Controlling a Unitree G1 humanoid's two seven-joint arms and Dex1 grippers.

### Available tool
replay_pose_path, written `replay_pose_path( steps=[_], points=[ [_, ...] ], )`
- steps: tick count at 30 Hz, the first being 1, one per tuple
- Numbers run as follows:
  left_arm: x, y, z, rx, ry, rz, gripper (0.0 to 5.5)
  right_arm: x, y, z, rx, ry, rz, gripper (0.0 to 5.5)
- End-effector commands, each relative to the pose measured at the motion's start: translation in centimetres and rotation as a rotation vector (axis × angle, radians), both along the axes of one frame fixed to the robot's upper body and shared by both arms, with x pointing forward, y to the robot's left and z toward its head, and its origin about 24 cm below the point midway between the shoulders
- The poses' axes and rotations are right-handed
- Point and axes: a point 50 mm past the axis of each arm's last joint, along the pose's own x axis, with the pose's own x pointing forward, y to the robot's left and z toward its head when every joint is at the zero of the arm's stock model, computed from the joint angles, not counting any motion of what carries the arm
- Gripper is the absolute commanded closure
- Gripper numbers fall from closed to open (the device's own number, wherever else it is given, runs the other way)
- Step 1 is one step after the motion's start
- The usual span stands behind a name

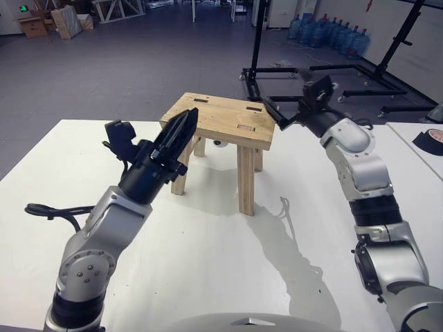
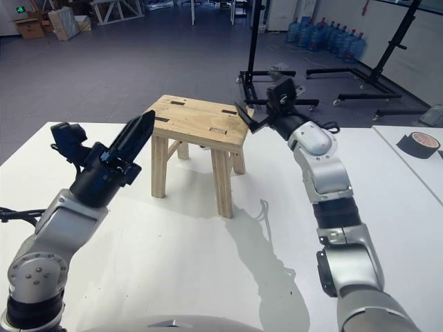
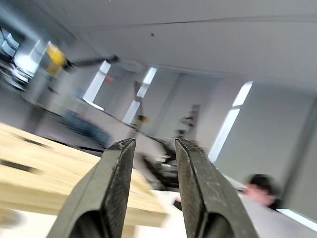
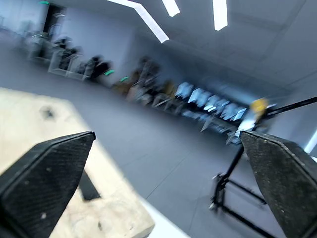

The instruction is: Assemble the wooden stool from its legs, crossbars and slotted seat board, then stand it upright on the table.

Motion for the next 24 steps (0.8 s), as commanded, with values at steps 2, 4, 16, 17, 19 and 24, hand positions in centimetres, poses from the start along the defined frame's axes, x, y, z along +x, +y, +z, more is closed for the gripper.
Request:
replay_pose_path(
  steps=[2,4,16,17,19,24],
  points=[
    [2.8,3.5,-1.5,0.427,-0.091,0.475,4.02,-2.7,-1.9,-2.5,0.063,-0.035,-0.268,0.13],
    [3.2,4.2,-3.0,0.576,-0.113,0.594,4.02,-3.7,-2.4,-4.4,0.086,0.004,-0.336,0.13],
    [4.5,7.1,-9.2,0.624,-0.032,0.785,3.17,-5.2,-2.3,-9.6,0.165,0.136,-0.421,0.10],
    [4.6,6.9,-9.3,0.620,-0.035,0.771,3.02,-5.1,-2.2,-9.7,0.160,0.136,-0.416,0.10],
    [4.8,6.7,-9.5,0.611,-0.039,0.755,2.71,-5.0,-2.0,-9.7,0.135,0.128,-0.402,0.10],
    [4.9,6.3,-9.6,0.601,-0.057,0.713,2.07,-4.6,-2.1,-9.8,0.115,0.120,-0.399,0.10]
  ],
)
